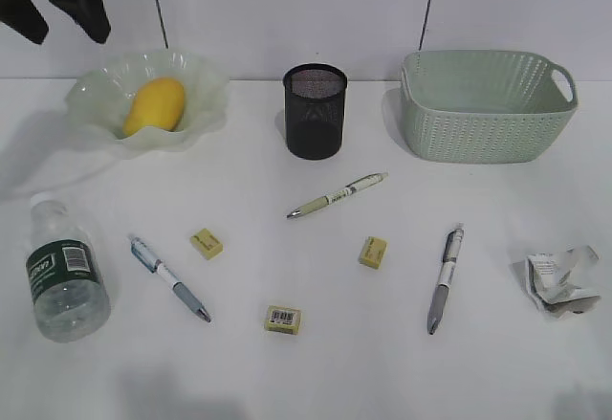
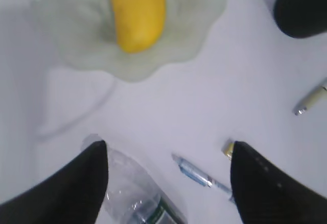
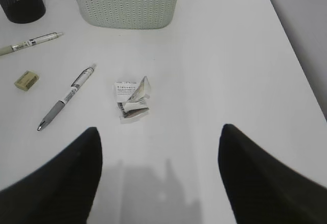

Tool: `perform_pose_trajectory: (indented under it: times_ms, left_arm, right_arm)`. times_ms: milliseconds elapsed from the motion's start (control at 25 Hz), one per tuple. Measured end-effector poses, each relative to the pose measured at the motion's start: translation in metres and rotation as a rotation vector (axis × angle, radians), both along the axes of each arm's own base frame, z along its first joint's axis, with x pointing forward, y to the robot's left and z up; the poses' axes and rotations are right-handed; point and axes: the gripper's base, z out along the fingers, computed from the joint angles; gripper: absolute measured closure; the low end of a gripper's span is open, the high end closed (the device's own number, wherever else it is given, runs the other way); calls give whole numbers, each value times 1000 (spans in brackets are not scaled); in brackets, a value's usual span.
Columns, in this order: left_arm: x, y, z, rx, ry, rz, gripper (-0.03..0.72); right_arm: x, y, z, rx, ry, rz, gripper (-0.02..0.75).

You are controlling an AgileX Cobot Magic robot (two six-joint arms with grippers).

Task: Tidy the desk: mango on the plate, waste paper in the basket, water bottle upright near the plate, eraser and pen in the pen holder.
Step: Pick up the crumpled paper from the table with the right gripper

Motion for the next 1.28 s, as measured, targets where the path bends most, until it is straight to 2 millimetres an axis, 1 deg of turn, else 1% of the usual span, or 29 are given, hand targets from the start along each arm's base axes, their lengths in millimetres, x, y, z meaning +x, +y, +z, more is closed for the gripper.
perform_pose_trajectory:
  times_ms: [160,280,440,480,600,840,960,1080,1120,1280]
  left_arm:
    - [-26,-4,10,4,-7,-38,123]
    - [-46,-4,11,7,4,-55,123]
    - [-80,4,8,16,31,-63,127]
    - [-89,7,5,22,40,-66,127]
    - [-121,16,1,22,13,-70,127]
    - [-186,33,-14,13,-34,-69,127]
    - [-218,42,-18,5,-68,-69,127]
    - [-248,50,-19,-11,-136,-68,127]
    - [-263,54,-17,-23,-187,-67,127]
    - [-297,63,-21,-47,-291,-66,127]
  right_arm:
    - [0,0,0,0,0,0,177]
    - [0,0,0,1,0,0,177]
    - [0,0,0,1,0,0,177]
    - [0,0,0,1,0,0,177]
    - [0,0,0,1,0,0,177]
    - [0,0,0,0,0,0,177]
    - [0,0,0,0,0,0,177]
    - [0,0,0,0,0,0,177]
    - [0,0,0,0,0,0,177]
    - [0,0,0,0,0,0,177]
